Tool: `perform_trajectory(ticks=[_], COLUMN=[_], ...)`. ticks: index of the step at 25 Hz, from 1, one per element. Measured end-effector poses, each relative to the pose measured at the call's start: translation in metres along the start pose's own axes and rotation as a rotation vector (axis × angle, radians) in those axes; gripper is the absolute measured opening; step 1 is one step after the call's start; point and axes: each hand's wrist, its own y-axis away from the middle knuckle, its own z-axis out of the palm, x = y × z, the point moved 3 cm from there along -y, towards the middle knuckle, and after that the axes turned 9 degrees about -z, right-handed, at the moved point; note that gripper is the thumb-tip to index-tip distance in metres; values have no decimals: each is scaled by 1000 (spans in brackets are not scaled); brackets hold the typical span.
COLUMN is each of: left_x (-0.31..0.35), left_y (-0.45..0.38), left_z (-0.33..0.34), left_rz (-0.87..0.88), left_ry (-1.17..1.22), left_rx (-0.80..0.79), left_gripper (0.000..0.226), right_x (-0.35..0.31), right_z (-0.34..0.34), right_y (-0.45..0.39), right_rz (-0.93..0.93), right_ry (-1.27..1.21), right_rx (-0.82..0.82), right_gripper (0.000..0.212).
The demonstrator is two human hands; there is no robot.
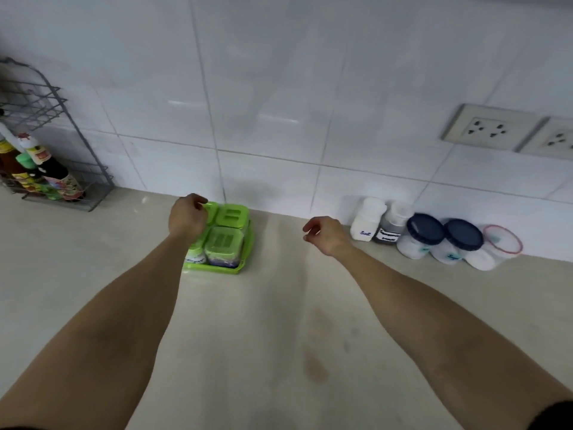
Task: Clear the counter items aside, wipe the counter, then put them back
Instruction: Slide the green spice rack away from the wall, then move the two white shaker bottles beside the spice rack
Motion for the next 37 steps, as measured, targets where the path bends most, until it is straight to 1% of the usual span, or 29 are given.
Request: perform_trajectory(ticks=[2,4,6,8,10,13,15,17,19,23,28,32,37], left_x=[43,90,135,170,199,232,245,251,258,259,229,191,126], left_y=[21,50,80,105,122,135,139,141,143,150,159,162,156], left_z=[28,65,99,130,157,193,213,229,240,236,192,130,54], left_rz=[131,277,413,497,533,588,596,579,551,546,555,567,545], left_ry=[-28,-57,-95,-120,-153,-274,-347,-364,-340,-357,-354,-342,-336], left_rx=[-95,-206,-282,-335,-378,-419,-439,-446,-415,-358,-378,-403,-412], left_gripper=[28,28,31,37,46,62,69,66,59,52,57,54,53], right_x=[20,44,69,92,112,135,142,144,145,144,131,94,24], right_z=[-44,-87,-123,-147,-163,-177,-181,-178,-175,-175,-168,-152,-107], right_y=[10,19,26,30,31,24,16,9,3,6,35,61,73], right_rz=[-47,-73,-86,-82,-48,5,28,45,32,-13,-74,-161,-241], right_ry=[122,225,324,391,409,404,361,305,300,415,369,326,293], right_rx=[54,107,159,211,237,181,152,136,127,91,92,54,5], right_gripper=[16,19,26,34,43,58,62,62,60,57,55,53,49])
